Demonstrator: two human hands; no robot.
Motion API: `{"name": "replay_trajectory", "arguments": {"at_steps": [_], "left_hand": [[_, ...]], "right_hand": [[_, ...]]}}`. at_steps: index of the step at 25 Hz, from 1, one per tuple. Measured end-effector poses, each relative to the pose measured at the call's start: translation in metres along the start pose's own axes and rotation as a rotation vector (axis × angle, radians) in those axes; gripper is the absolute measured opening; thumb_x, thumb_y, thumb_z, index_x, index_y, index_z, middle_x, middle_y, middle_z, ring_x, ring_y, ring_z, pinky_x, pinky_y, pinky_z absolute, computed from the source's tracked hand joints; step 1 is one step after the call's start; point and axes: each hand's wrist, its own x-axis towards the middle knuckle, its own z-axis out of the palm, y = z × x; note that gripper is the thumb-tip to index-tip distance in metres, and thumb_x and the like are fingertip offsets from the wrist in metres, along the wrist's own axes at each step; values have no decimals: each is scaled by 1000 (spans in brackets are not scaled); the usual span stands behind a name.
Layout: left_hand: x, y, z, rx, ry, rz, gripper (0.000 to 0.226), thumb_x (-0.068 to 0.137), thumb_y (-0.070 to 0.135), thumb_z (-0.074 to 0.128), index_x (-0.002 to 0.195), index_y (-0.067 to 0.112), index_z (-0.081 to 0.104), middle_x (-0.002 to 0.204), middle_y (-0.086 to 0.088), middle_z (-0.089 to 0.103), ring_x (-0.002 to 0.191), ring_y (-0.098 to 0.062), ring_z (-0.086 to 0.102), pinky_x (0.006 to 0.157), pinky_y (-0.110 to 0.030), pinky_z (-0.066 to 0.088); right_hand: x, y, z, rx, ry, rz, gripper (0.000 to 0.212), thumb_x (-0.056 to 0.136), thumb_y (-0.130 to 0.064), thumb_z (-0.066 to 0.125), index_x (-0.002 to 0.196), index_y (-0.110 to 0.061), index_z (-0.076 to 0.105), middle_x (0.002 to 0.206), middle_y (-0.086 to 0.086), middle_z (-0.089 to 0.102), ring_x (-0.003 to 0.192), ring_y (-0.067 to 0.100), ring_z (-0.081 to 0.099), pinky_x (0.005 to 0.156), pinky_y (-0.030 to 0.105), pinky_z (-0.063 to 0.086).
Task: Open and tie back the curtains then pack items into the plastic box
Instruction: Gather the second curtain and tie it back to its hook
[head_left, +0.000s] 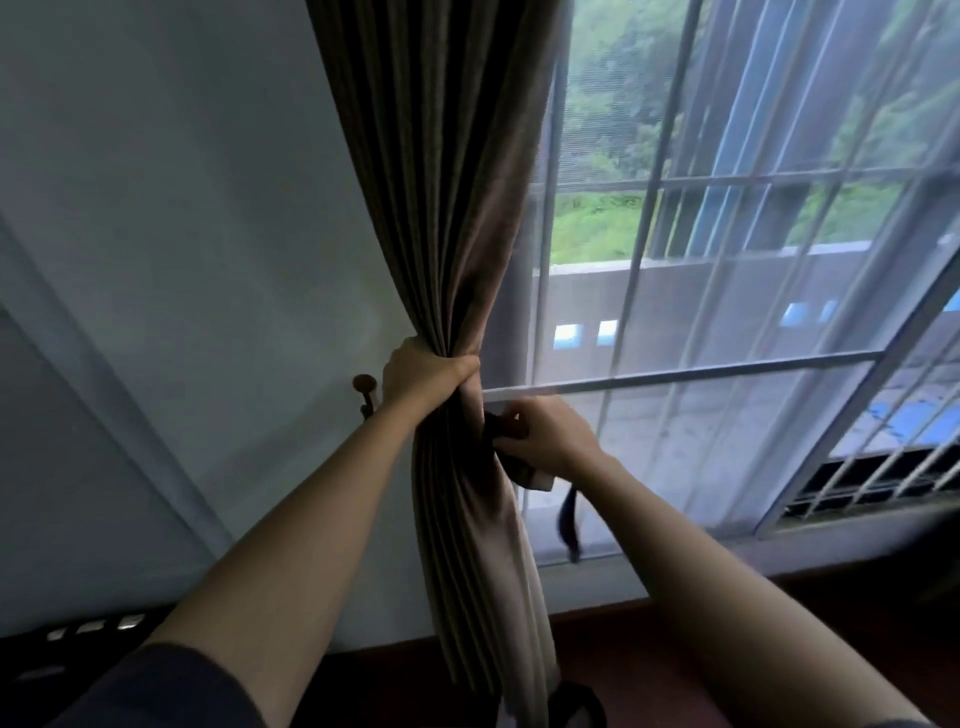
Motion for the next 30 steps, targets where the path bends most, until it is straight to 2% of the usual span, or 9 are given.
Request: {"name": "replay_trajectory", "arguments": {"at_steps": [6, 10, 14, 18, 19, 22, 26, 28, 30], "left_hand": [[2, 8, 9, 17, 17, -16, 49, 68, 38, 72, 109, 13, 61, 109, -6, 67, 99, -28, 63, 73, -25, 43], [9, 8, 10, 41, -8, -25, 58, 66, 41, 74, 114, 12, 59, 115, -8, 65, 105, -28, 62, 81, -28, 49], [14, 8, 5, 36, -115, -23, 75, 52, 49, 79, 116, 17, 58, 118, -4, 65, 105, -25, 62, 92, -36, 52], [21, 10, -4, -14, -286, -15, 69, 53, 41, 84, 114, 21, 59, 110, 3, 65, 98, -19, 62, 85, -31, 53], [22, 11, -5, -15, -313, -12, 63, 59, 37, 84, 114, 19, 59, 109, 3, 65, 98, -18, 62, 82, -29, 52], [26, 10, -5, -26, -332, -4, 56, 64, 34, 83, 113, 19, 60, 108, 3, 64, 96, -16, 61, 80, -27, 50], [30, 5, 0, -19, -311, 6, 62, 58, 38, 85, 114, 22, 62, 109, 4, 67, 98, -15, 63, 88, -30, 52], [30, 5, 0, 0, -292, -5, 65, 52, 43, 84, 111, 25, 63, 107, 5, 68, 97, -15, 63, 89, -31, 52], [28, 6, -1, 9, -269, -26, 71, 45, 47, 83, 110, 26, 63, 106, 5, 67, 96, -16, 63, 88, -33, 53]], "right_hand": [[-44, -48, 24, 11, 232, 134, 25, 89, -36, 49, 105, -18, 57, 103, 7, 64, 95, 32, 60, 68, 34, 41], [-57, -69, 52, 345, 326, 97, 18, 88, -26, 54, 101, -17, 63, 108, 2, 61, 98, 27, 59, 75, 32, 43], [-49, -71, 69, 722, 313, 187, 15, 78, -12, 65, 91, -13, 72, 134, 3, 41, 130, 16, 39, 103, 15, 33], [-43, -83, 67, 819, 174, 211, 12, 77, -16, 67, 87, -15, 74, 158, 12, 10, 131, 0, 25, 87, -9, 17], [-40, -88, 70, 841, 187, 214, 10, 77, -17, 67, 83, -14, 73, 158, 9, 8, 128, 0, 28, 92, -6, 21], [-33, -97, 80, 940, 204, 242, 18, 79, -25, 55, 79, -12, 67, 159, 2, 1, 122, 20, 50, 98, 32, 47], [-27, -99, 89, 1201, 327, 313, 21, 82, -18, 39, 93, -18, 58, 138, 11, 41, 111, 29, 56, 82, 45, 56], [-25, -99, 86, 1231, 377, 434, 15, 87, -19, 48, 100, -23, 41, 111, 14, 57, 99, 29, 61, 80, 43, 55], [-23, -95, 82, 1151, 363, 500, 34, 84, -26, 60, 105, -23, 33, 107, 8, 59, 98, 24, 60, 79, 32, 48]]}}
